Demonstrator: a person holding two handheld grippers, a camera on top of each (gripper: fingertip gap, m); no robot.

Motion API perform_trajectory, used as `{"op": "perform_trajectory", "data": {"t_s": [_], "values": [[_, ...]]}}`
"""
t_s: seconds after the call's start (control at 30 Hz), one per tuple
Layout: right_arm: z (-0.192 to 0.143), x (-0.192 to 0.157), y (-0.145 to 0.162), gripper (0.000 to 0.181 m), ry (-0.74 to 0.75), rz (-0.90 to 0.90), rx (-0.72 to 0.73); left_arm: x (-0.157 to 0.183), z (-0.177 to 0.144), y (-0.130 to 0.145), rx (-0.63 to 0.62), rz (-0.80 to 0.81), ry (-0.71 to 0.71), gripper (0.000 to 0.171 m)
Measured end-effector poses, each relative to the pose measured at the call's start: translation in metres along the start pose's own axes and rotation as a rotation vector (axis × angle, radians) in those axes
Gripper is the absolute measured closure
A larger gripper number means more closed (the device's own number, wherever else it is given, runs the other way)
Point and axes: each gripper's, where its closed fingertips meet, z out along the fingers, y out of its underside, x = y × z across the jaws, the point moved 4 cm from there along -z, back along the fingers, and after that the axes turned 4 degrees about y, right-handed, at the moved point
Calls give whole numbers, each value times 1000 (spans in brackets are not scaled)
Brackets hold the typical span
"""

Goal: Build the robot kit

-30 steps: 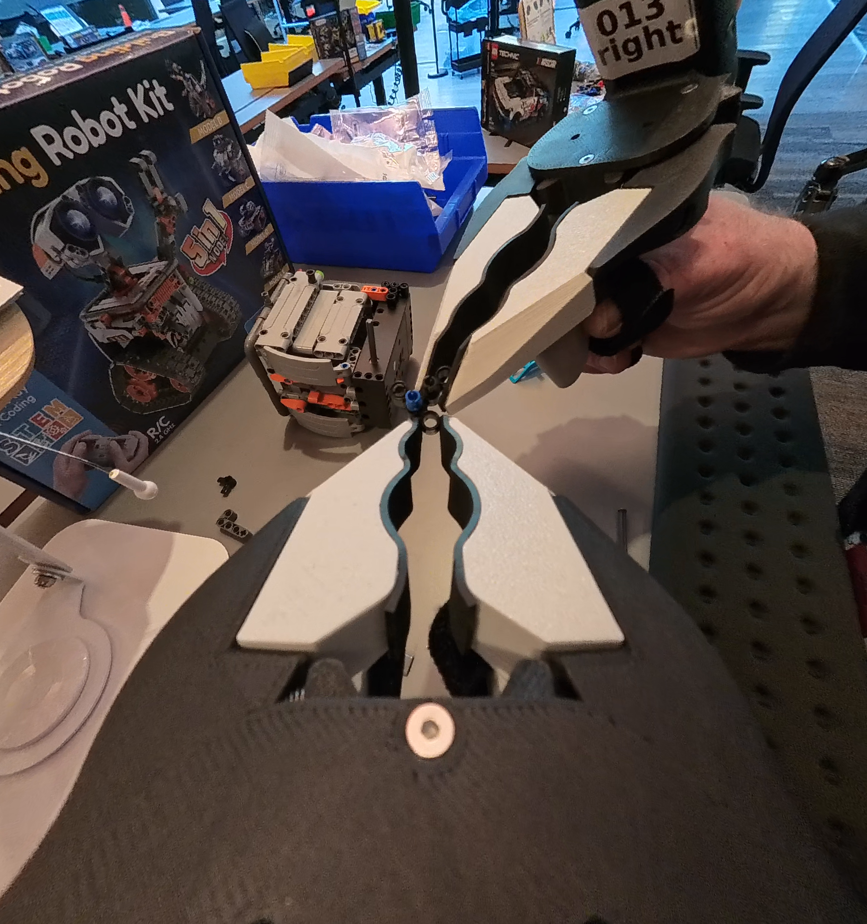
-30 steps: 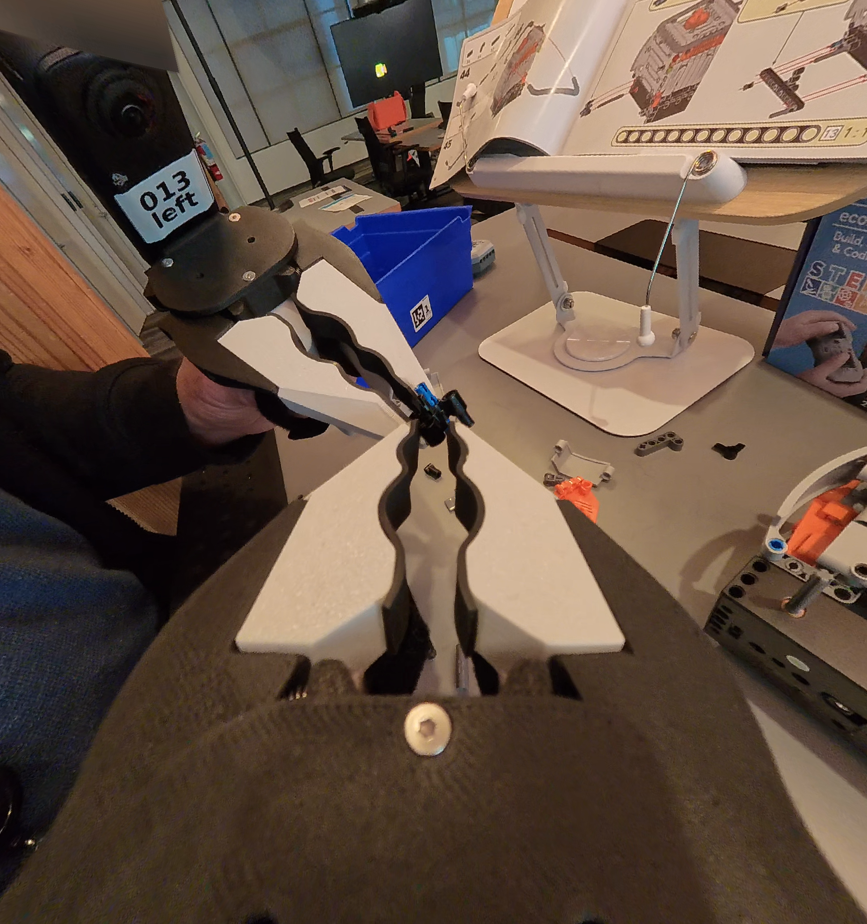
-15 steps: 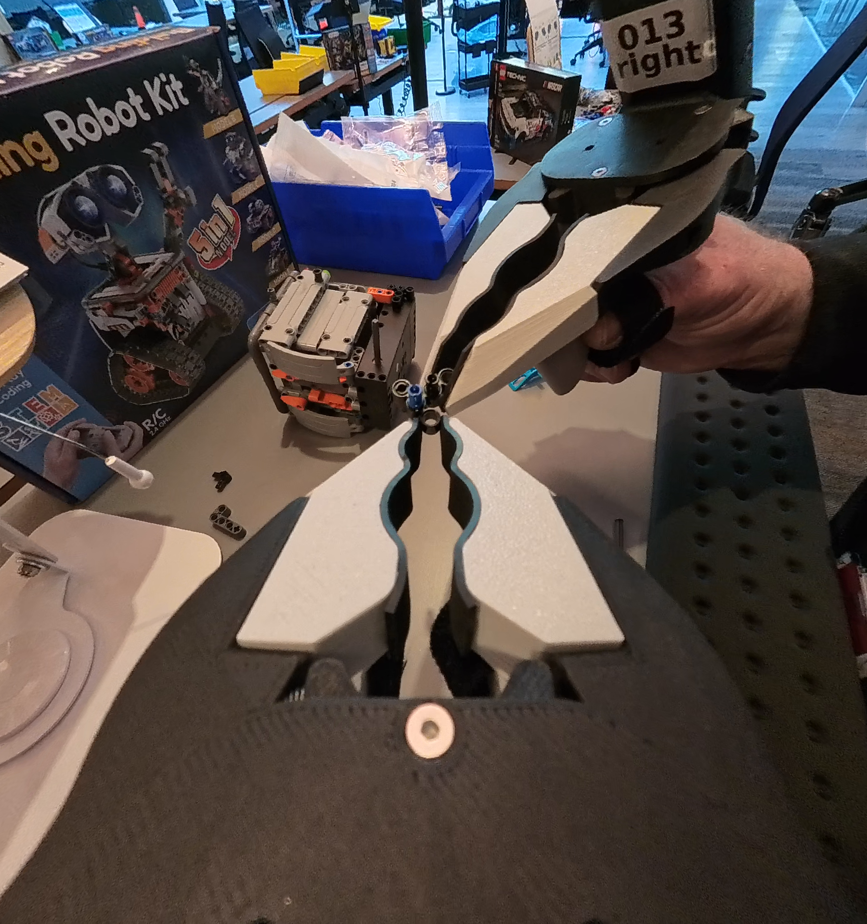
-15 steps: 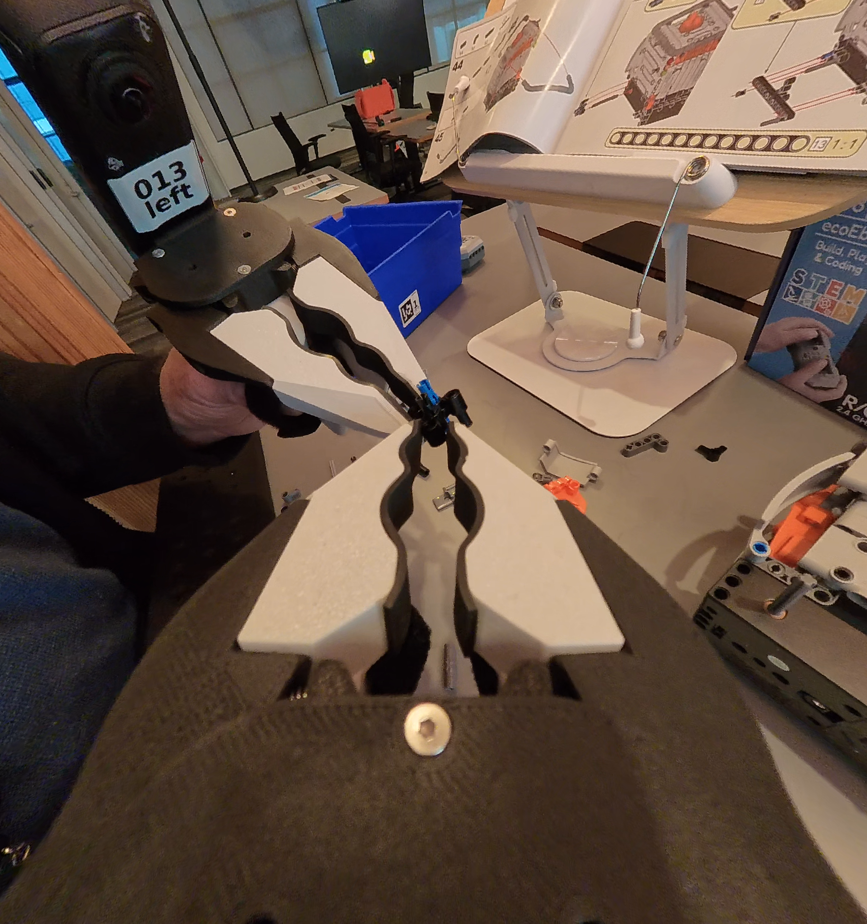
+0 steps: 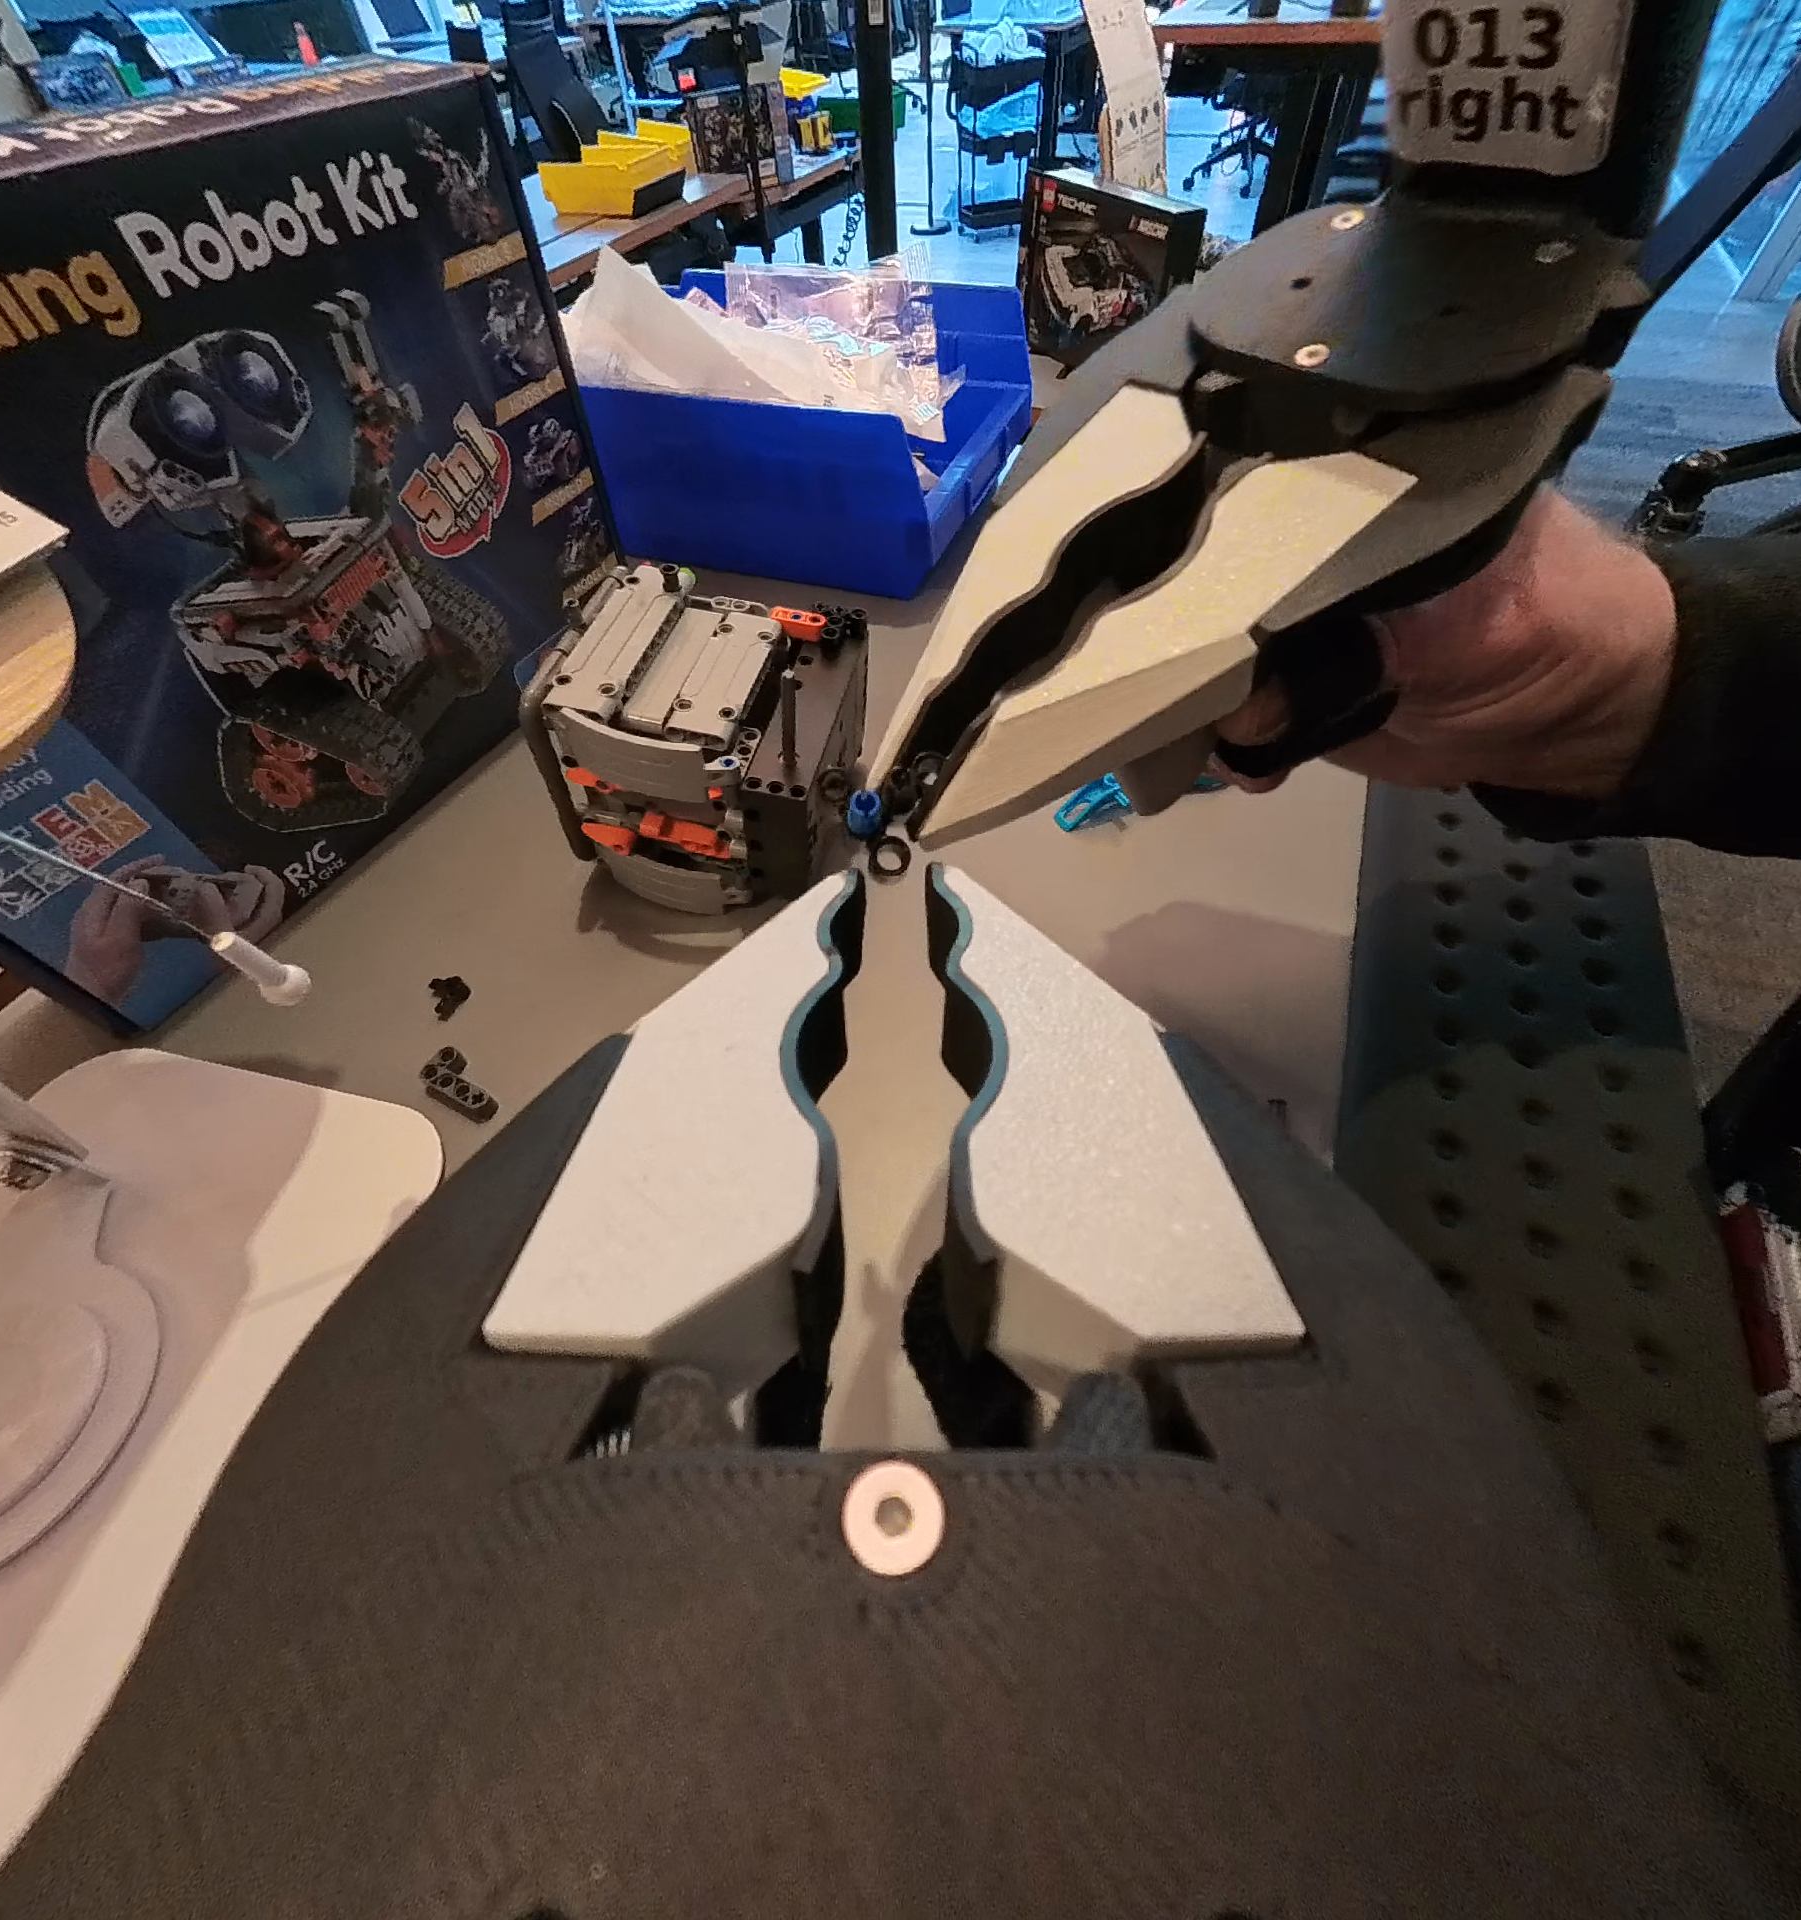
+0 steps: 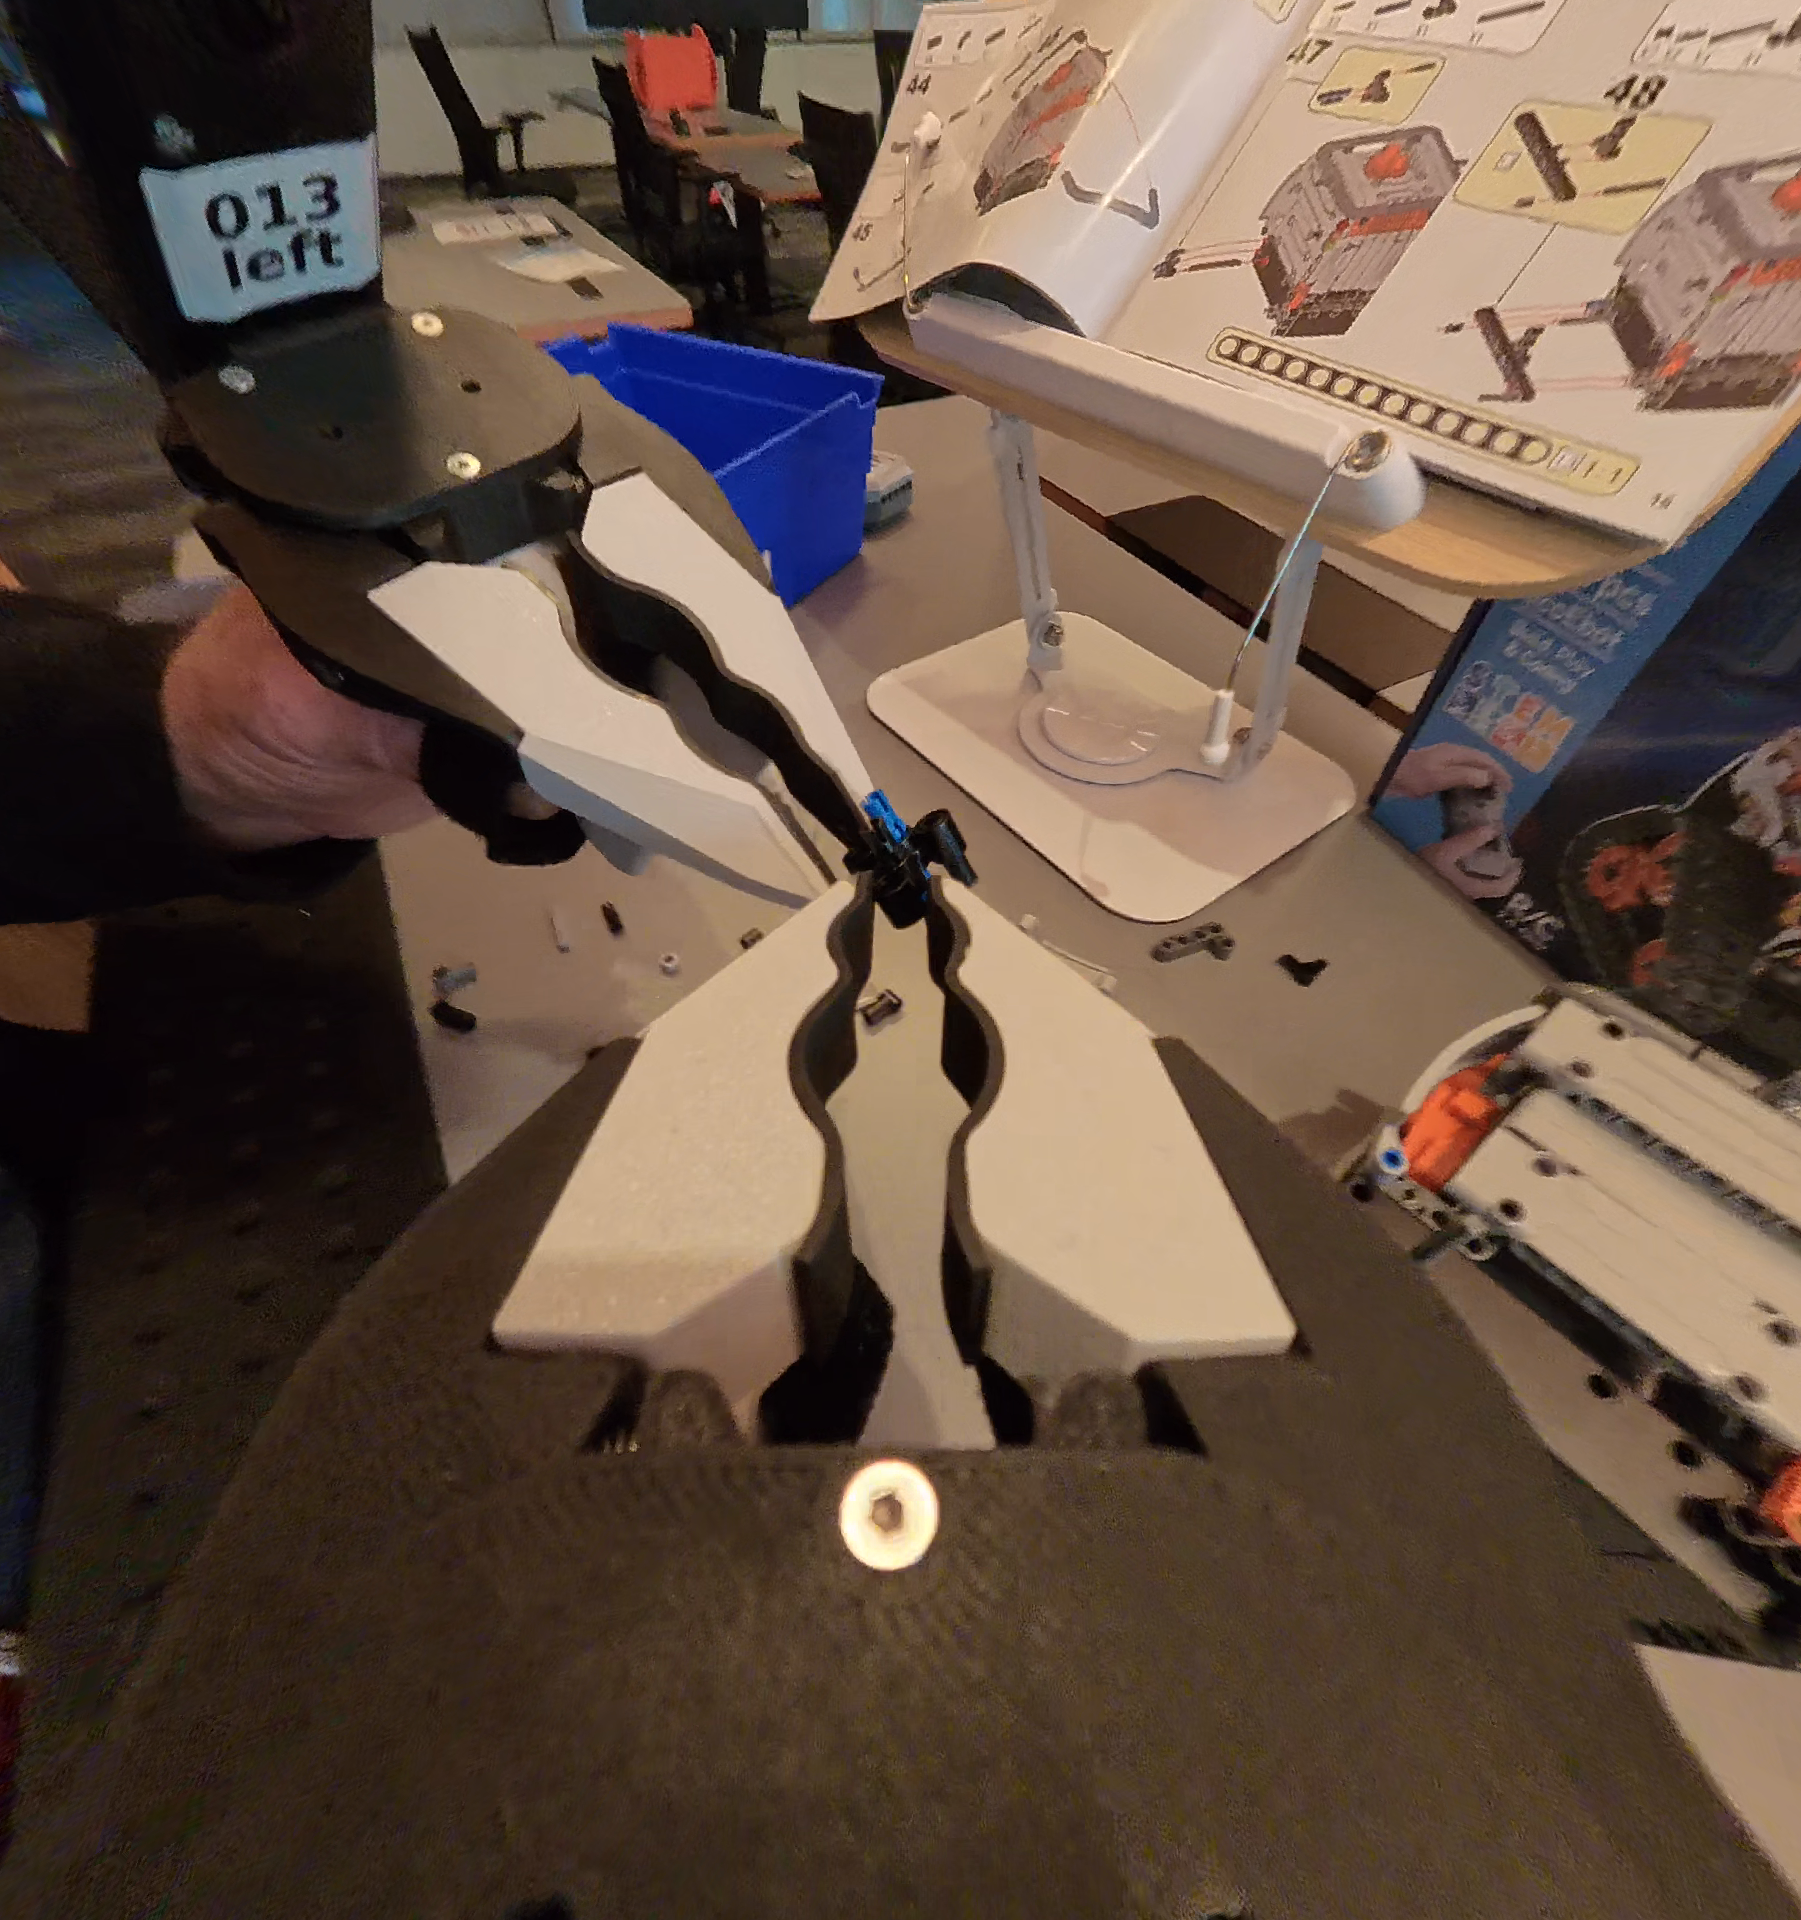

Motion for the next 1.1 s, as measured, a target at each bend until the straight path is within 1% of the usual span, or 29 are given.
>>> {"op": "perform_trajectory", "data": {"t_s": [0.1,0.23,0.87,1.1], "values": [[0,-3,-2,174,30,-80,-10,-1,0,0,4,-13,-1,161],[-1,-2,-3,174,51,-120,-20,-1,2,-2,12,-7,3,164],[-3,4,4,174,11,-71,-32,0,11,0,-3,-25,19,166],[-3,5,9,175,-46,1,-32,2,12,3,-11,-27,26,166]]}}
